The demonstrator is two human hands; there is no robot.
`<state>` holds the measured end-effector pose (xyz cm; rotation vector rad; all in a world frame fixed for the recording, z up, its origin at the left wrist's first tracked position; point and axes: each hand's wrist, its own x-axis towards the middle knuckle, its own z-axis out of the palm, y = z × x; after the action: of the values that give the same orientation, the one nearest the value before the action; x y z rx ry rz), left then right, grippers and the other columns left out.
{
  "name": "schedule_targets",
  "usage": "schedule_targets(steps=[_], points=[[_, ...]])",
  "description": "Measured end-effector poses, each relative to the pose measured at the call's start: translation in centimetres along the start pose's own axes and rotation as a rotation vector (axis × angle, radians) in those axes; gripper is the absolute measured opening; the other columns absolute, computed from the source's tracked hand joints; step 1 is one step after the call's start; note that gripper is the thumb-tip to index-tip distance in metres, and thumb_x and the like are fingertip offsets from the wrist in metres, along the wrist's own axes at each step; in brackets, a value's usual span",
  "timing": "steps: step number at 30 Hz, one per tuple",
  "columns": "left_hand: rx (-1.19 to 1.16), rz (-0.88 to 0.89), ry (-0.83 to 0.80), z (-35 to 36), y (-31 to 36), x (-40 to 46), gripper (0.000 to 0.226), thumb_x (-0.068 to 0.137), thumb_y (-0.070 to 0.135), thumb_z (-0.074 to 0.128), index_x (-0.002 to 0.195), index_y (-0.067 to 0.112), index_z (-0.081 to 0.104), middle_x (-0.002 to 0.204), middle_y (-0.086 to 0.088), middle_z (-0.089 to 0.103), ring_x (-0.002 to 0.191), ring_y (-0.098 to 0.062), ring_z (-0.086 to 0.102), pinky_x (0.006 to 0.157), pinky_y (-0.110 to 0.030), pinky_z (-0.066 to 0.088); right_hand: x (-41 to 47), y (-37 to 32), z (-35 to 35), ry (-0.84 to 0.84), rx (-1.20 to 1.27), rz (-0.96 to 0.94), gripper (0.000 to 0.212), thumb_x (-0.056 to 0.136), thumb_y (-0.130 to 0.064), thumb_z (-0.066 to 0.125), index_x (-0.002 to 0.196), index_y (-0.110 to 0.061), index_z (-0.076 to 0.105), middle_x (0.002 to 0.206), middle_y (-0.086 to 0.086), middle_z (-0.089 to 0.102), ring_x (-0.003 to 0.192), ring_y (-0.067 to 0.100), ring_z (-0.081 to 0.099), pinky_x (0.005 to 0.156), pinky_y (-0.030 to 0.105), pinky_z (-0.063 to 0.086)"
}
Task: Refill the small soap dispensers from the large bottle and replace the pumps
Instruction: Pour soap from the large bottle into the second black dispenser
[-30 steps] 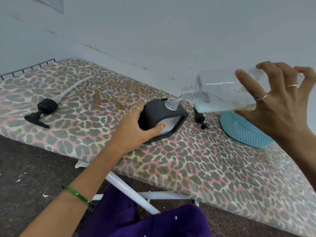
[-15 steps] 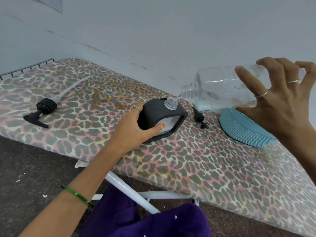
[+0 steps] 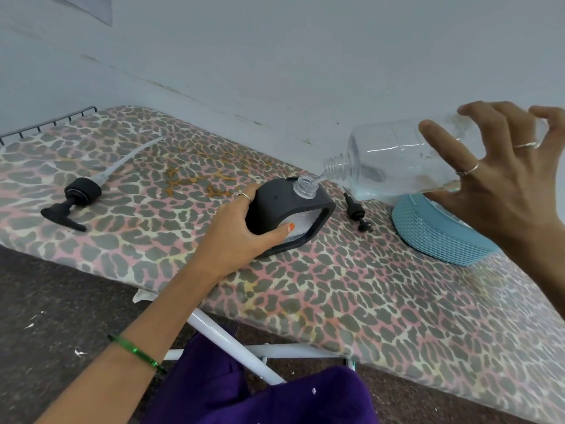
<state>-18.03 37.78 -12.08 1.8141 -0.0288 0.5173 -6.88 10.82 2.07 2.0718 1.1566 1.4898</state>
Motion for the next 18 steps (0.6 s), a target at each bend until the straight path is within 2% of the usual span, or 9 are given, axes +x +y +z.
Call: schedule_targets(steps=[4,9,18], points=[[-0.007,-0.003,0.003,0.0,0.1,-0.1,0.045,0.079,0.024,0.076,0.114,0.033,0.050,0.103,0.026,0.059,0.092,0.018,0.057,0.074,-0.003,0.045,0.2,0.0,0.0,0.024,0.008,-0.012,0.064,0.087,-0.044,0.065,0.140,-0.033,0.032,0.131,0.014,0.039,0.118,0.033,0.042,0.093,0.059,0.032],[0.002,-0.004,0.005,0.0,0.2,0.0,0.045,0.078,0.024,0.077,0.113,0.033,0.050,0.102,0.027,0.059,0.090,0.018,0.057,0.073,-0.002,0.045,0.5,0.2,0.0,0.020,0.001,-0.026,0.062,0.089,-0.045,0.062,0.141,-0.033,0.031,0.132,0.014,0.038,0.119,0.034,0.041,0.093,0.060,0.032],[-0.003,0.000,-0.001,0.0,0.2,0.0,0.044,0.079,0.023,0.077,0.114,0.030,0.051,0.101,0.026,0.060,0.091,0.017,0.057,0.073,-0.002,0.044,1.2,0.4,0.1,0.046,-0.013,-0.059,0.059,0.089,-0.036,0.063,0.141,-0.032,0.035,0.131,0.015,0.042,0.119,0.034,0.042,0.095,0.057,0.029]])
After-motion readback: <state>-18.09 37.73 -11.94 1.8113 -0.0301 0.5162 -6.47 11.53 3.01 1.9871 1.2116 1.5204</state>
